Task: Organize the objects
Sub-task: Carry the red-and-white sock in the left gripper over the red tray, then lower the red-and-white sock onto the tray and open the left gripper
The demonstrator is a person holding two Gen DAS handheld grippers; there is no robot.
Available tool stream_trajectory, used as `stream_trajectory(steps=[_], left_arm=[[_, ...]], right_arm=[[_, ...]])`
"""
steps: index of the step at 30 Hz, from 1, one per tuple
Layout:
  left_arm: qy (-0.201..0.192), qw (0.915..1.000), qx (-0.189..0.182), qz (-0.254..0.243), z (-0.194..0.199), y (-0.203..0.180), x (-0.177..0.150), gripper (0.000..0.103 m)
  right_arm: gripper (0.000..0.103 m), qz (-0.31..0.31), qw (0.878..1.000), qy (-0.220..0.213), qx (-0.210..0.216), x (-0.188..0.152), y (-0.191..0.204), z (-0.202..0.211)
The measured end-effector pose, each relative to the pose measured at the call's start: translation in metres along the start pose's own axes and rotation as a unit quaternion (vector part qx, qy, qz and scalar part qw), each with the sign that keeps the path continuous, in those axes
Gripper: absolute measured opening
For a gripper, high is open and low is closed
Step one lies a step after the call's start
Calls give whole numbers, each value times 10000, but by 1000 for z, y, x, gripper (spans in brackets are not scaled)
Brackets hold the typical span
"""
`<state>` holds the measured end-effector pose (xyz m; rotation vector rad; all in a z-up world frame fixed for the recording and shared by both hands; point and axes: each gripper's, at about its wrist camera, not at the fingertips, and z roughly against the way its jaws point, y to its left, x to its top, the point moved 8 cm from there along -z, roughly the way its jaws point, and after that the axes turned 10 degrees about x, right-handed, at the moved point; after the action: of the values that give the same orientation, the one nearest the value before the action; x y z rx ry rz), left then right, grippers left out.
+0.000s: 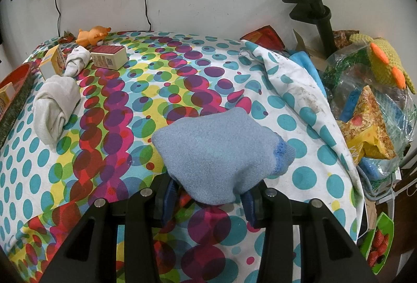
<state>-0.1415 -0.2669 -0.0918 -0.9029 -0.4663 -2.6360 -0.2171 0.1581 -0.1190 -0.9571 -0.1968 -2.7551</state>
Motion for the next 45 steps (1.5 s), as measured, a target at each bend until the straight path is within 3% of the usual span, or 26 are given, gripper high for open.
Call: stream_trajectory(steps=[9,19,27,31,41,45], left_arm=[[191,9986,152,475,-25,26,8,37],[232,9976,231,607,-35,39,7,37],[275,9971,444,557,-32,44,3,50],[315,9972,300,601,-28,44,0,56],[159,9982,310,487,-3,39,-13,56],[61,9979,530,356,15,40,-22,56]], right_arm=[[40,-3,10000,1,-4,0,2,-1],[40,3,10000,2,-17,1,5,-1],[41,7,10000,3,-31,1,6,0],[42,11,10000,5,-47,1,6,0],[42,93,9999,3,-135,2,8,0],[42,144,9997,0,-184,2,1,1]])
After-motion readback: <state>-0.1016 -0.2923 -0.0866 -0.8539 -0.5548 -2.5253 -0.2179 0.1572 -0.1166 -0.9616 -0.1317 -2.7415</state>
